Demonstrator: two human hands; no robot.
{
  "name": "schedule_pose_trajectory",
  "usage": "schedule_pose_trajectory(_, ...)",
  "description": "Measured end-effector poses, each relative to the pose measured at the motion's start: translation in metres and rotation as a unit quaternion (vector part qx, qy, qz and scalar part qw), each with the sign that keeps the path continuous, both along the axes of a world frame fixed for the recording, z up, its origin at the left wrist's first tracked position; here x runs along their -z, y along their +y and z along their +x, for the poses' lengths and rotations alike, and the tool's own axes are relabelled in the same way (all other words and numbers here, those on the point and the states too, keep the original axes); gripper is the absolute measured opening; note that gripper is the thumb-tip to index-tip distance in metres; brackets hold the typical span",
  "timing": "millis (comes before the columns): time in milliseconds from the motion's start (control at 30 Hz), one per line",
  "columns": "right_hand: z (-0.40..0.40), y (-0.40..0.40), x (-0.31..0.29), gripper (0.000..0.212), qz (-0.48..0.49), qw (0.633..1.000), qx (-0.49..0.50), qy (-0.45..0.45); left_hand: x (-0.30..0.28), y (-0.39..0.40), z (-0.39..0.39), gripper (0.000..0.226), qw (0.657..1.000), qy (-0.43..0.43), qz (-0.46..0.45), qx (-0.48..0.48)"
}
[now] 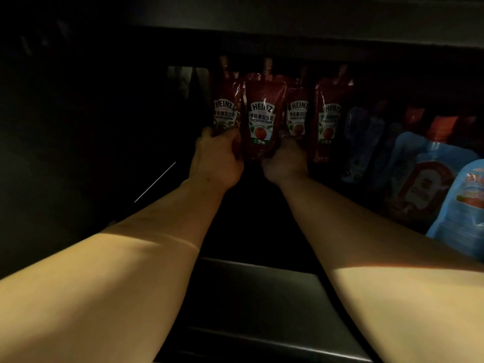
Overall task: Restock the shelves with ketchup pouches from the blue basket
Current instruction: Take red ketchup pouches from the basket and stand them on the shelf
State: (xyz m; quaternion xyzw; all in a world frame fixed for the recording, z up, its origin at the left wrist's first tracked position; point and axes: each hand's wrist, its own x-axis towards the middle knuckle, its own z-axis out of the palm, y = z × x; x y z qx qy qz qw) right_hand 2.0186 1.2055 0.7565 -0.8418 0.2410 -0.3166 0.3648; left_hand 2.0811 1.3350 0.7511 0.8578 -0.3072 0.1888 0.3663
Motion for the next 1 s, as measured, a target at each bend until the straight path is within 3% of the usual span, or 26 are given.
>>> schedule_pose_trajectory(100,0.003,0.004,0.0,0.057,-0.021,1.0,0.014,0.003,0.0,0.002,0.001,0.033,1.0,0.014,-0.01,-0.015)
schedule_pose_trajectory(233,-0.002,0.004,0.002,0.071,0.026,0.998,0.018,-0.058,-0.001,0.003,0.002,0.032,0.998,0.045,-0.025,-0.027)
schedule_pose_trajectory(433,0.001,-0.001,0.001,0.035,-0.019,0.999,0.038,0.009,0.0,0.001,0.006,0.031,0.996,0.058,-0.044,-0.042)
schedule_pose_trajectory(567,0.0,-0.003,0.001,0.038,0.015,1.0,0.025,0.005,-0.003,0.002,0.006,0.045,0.99,0.056,-0.098,-0.089)
schedule_pose_trajectory(667,-0.002,-0.003,0.001,0.044,0.011,1.0,0.026,0.001,-0.004,0.002,0.007,0.052,0.987,0.062,-0.072,-0.129)
schedule_pose_trajectory(767,-0.001,-0.004,0.0,0.039,-0.001,0.999,0.032,-0.007,-0.005,0.002,0.009,0.041,0.986,0.056,-0.048,-0.15)
schedule_pose_trajectory(1000,-0.001,-0.005,0.001,0.029,-0.008,0.999,0.031,-0.011,-0.002,0.0,0.014,0.05,0.988,0.051,-0.033,-0.139)
